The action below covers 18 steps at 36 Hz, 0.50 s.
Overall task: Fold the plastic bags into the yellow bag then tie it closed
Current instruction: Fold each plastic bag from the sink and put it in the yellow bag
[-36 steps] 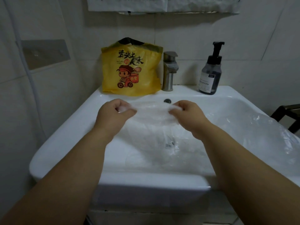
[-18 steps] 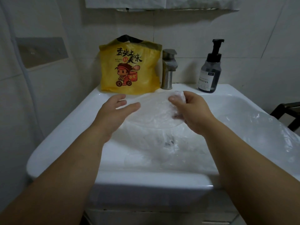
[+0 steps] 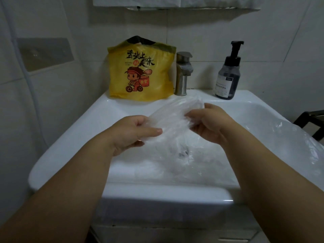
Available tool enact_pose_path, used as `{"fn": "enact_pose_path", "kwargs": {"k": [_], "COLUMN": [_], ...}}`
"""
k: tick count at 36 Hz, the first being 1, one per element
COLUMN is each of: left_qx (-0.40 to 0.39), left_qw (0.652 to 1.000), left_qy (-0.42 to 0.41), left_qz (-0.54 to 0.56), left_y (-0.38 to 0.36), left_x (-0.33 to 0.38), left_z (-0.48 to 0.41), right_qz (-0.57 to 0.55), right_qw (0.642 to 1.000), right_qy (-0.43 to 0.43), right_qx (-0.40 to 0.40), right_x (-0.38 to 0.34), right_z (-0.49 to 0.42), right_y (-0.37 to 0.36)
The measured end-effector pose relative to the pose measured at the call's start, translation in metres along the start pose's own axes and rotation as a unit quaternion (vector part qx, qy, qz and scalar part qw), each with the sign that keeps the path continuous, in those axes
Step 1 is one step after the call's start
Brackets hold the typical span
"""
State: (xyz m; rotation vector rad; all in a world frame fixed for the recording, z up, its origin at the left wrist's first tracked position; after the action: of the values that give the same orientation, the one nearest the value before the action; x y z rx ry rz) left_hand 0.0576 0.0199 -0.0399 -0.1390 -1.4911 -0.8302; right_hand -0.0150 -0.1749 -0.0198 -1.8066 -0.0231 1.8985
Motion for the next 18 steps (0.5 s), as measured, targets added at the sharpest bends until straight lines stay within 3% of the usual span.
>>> {"fn": "enact_pose_path", "kwargs": {"k": [5,9,11,13,18], "left_qx": [0.0,0.029,0.019,-0.002,-0.024], "left_qw": [1.0,0.991,0.989,0.993,0.994], "left_qy": [0.014,-0.031,-0.043,-0.046,-0.028], "left_qz": [0.012,0.128,0.14,0.11,0.1], "left_y": [-0.007,-0.012,-0.014,-0.017,-0.019], "left_x": [0.003,0.013,0.015,0.016,0.016], "left_z": [0.002,0.003,0.005,0.008,0.007], "right_qz": [-0.167,-0.056,0.044,0.102,0.006], "right_qw": [0.985,0.985,0.976,0.972,0.983], "right_qy": [0.049,-0.042,-0.089,-0.076,-0.006], "right_qx": [-0.016,-0.158,-0.194,-0.198,-0.183], "right_x": [0.001,0.013,0.025,0.033,0.029], "right_z": [-0.003,-0.001,0.0,-0.002,-0.007], "right_y": [-0.005,-0.016,-0.025,-0.031,-0.031]}}
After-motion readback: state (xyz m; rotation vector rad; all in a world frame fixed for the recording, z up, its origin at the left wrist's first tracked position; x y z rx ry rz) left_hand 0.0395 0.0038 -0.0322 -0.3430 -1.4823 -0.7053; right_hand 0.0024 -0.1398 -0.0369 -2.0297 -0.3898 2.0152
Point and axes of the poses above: each hand's wrist, its own z-axis away from the middle knuckle, its own y-axis out of the back of the hand, x = y × z, the point moved 1 cm from there along -z, towards the middle knuckle, and after that the axes turned 7 degrees about -z, right-handed, at the moved point
